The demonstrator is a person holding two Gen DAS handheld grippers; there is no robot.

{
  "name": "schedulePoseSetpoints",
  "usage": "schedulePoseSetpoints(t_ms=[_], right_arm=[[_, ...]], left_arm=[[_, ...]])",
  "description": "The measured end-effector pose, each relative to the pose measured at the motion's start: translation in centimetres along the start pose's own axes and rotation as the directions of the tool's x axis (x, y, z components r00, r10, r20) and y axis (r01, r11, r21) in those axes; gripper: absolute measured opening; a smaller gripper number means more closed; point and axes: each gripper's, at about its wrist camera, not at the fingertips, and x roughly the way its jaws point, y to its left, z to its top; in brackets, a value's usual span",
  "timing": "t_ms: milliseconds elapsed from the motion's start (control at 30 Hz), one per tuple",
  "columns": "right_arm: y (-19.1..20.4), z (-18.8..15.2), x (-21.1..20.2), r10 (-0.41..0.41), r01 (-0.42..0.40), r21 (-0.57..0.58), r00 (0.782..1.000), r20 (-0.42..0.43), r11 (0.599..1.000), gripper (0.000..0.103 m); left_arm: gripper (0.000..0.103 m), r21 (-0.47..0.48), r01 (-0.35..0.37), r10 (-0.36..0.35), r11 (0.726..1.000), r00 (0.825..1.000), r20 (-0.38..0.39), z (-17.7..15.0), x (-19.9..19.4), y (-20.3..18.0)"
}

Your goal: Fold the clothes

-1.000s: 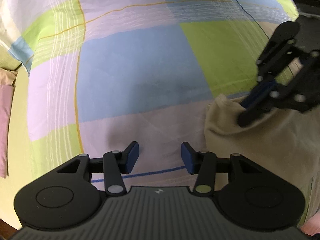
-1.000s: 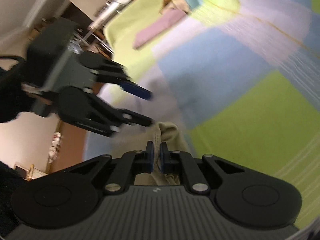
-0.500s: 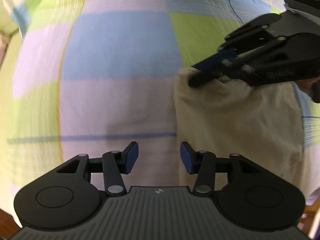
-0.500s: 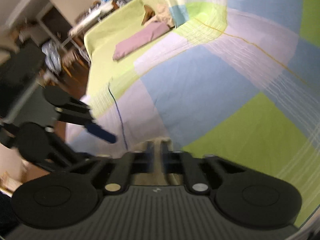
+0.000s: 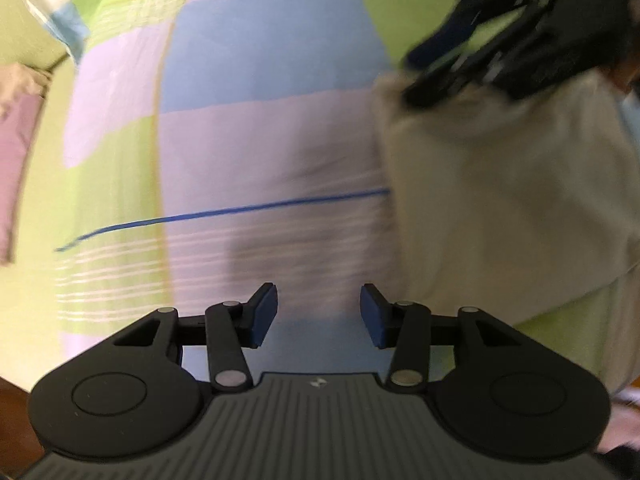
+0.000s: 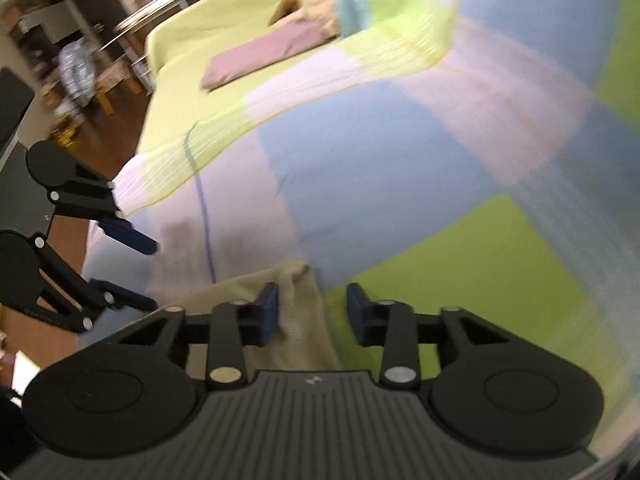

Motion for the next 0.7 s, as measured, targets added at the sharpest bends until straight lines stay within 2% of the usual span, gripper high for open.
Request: schedulePoseSetpoints(t_ms=[67, 133, 200, 300, 400, 467, 533, 567, 633, 667, 700], right_arm=[[-0.9, -1.7, -2.9, -0.081, 0.081, 0.033, 0.997, 0.011, 0.996, 0.043], [-1.9, -4.0, -5.3, -0.101, 0.102, 0.068, 0.995, -0.01, 0.992, 0.042], [-2.8, -6.3, -7.6, -0.12, 0.123, 0.103, 0.992, -0.031, 0.987, 0.041], [-3.5, -8.7, -9.5, -0.145, 0.15, 0.135, 0.988, -0.046, 0.979, 0.041], [-3.5, -10.5, -10.5, -0.172, 0.178, 0.13, 0.983, -0.058, 0.975, 0.041], [-4.0, -11.5, -10.8, -0.169, 0.175, 0.157, 0.984, -0.055, 0.972, 0.041], [-4.5, -12.6, -11.2, -0.176, 0.18, 0.166, 0.984, -0.041, 0.97, 0.04], [-4.7, -12.9, -11.2, -0.177, 0.181, 0.164, 0.983, -0.036, 0.97, 0.037], [-4.7, -13.2, -11.0, -0.186, 0.187, 0.156, 0.982, -0.026, 0.97, 0.024], [-4.8, -13.4, -10.9, -0.176, 0.178, 0.15, 0.984, -0.024, 0.973, 0.008], [-4.7, -13.6, -11.1, -0.171, 0.171, 0.134, 0.985, -0.015, 0.976, 0.005]], left_arm=[[0.051, 0.011, 0.005, -0.006, 1.0, 0.998, 0.062, 0.5, -1.3, 0.2], [0.052, 0.036, 0.058, -0.062, 0.998, 0.988, 0.14, 1.8, -2.5, -0.2], [0.052, 0.069, 0.078, -0.09, 0.995, 0.979, 0.184, 3.0, -2.9, -1.1], [0.052, 0.161, 0.105, -0.145, 0.981, 0.954, 0.264, 5.5, -2.9, -3.3], [0.052, 0.263, 0.09, -0.167, 0.961, 0.943, 0.287, 7.4, -1.7, -5.1], [0.052, 0.317, 0.08, -0.173, 0.945, 0.944, 0.279, 8.6, -0.2, -5.8], [0.052, 0.341, 0.064, -0.163, 0.938, 0.95, 0.268, 7.5, -0.2, -6.1], [0.053, 0.361, 0.054, -0.155, 0.931, 0.953, 0.258, 7.5, 0.2, -6.4], [0.054, 0.374, 0.045, -0.151, 0.926, 0.954, 0.259, 6.9, 0.0, -6.4], [0.055, 0.38, 0.04, -0.148, 0.924, 0.955, 0.259, 6.9, 0.0, -6.3], [0.056, 0.377, 0.042, -0.148, 0.925, 0.955, 0.257, 6.7, -0.2, -6.4]])
